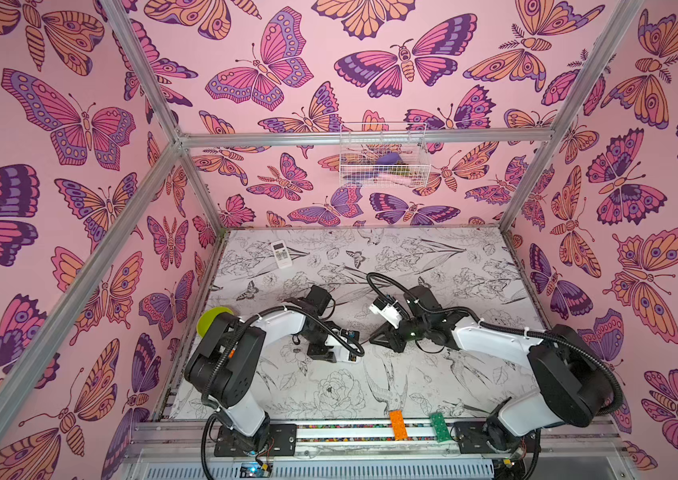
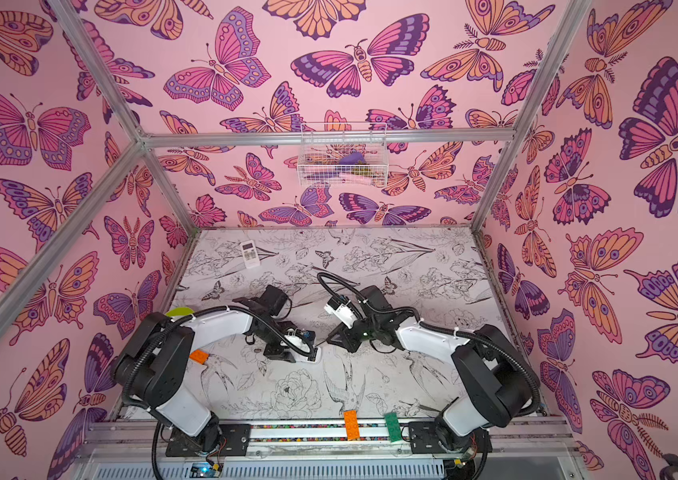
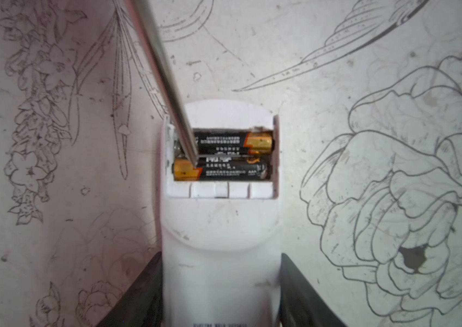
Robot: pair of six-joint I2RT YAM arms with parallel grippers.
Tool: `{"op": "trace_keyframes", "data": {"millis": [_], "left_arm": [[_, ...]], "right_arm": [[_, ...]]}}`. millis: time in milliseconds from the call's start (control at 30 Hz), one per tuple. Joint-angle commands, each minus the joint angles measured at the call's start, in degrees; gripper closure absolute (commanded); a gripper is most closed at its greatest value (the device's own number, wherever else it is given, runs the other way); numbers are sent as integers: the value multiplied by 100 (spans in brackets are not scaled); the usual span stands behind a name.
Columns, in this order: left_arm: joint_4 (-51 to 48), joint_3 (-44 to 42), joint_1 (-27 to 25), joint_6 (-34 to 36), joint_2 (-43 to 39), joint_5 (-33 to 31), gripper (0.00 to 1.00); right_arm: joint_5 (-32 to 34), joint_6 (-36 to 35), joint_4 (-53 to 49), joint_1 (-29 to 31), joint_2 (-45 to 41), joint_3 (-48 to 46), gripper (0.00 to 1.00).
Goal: Unload the batteries from the remote control
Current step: 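Hold the remote with the left gripper while the right inserts the screwdriver tip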
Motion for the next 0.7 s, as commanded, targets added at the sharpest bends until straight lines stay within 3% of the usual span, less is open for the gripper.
{"op": "trace_keyframes", "data": {"millis": [0, 233, 667], "left_arm": [[116, -113, -18, 64, 106, -27, 47], [117, -122, -53, 80, 122, -47, 47], [106, -144, -156, 119, 162, -116, 48]], "right_arm": [[221, -307, 70, 79, 50, 161, 99], [729, -368, 234, 223, -12, 108, 99], [660, -560, -41, 287, -188, 105, 99]]}}
